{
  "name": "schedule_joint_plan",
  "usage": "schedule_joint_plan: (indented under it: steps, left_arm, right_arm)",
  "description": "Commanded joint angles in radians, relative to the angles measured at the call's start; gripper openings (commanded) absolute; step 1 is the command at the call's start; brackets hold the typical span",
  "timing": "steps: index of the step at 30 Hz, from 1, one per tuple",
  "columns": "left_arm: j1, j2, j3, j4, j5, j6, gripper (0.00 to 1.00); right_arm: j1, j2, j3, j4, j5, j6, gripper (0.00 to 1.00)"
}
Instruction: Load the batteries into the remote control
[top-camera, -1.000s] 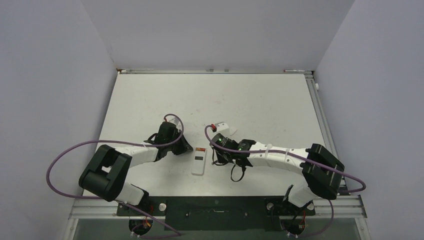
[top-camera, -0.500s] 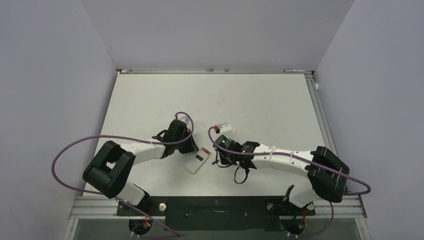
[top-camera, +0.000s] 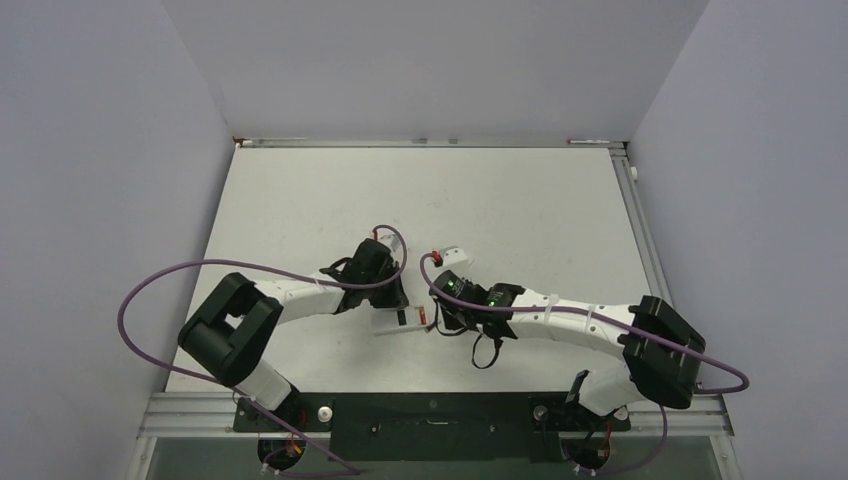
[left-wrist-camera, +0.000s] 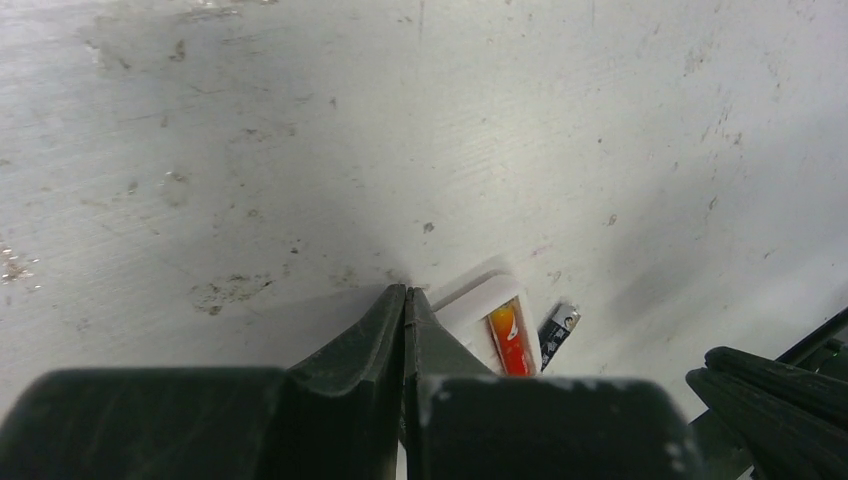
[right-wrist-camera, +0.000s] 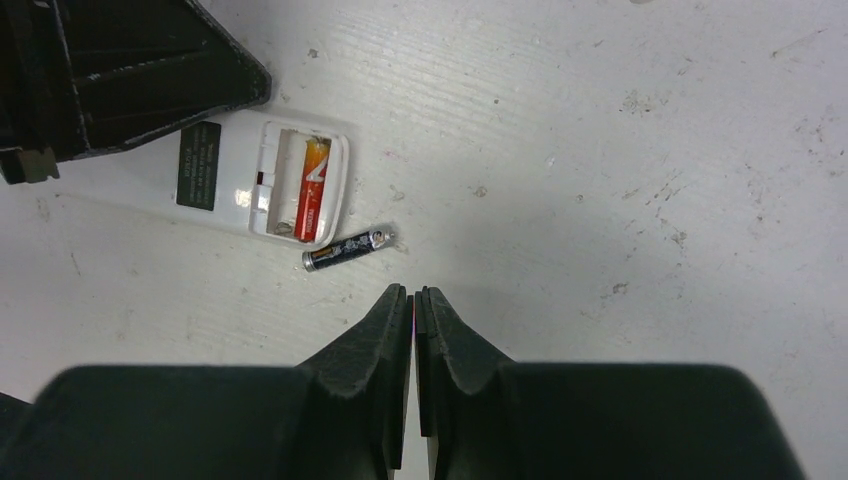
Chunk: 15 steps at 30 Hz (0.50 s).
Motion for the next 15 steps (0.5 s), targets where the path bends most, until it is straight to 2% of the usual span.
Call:
schedule_joint_plan:
  steps: [1, 12, 15]
  left_arm:
    - [-0.045, 0.021, 0.064, -0.055, 0.013, 0.072, 0.0]
    - [-0.103, -0.039, 0.093, -0.145, -0.134, 0.088, 0.01]
    - [-0.106, -0.091, 0.081, -0.165, -0.175, 0.066, 0.09]
  right_arm:
    - [0.005, -0.046, -0.015, -0.002, 0.027, 0.009, 0.09]
    - [0.005, -0.031, -0.009, 0.015, 0.022, 0.01, 0.1]
    - [0.002, -0.022, -0.008, 0.03, 0.024, 0.008, 0.11]
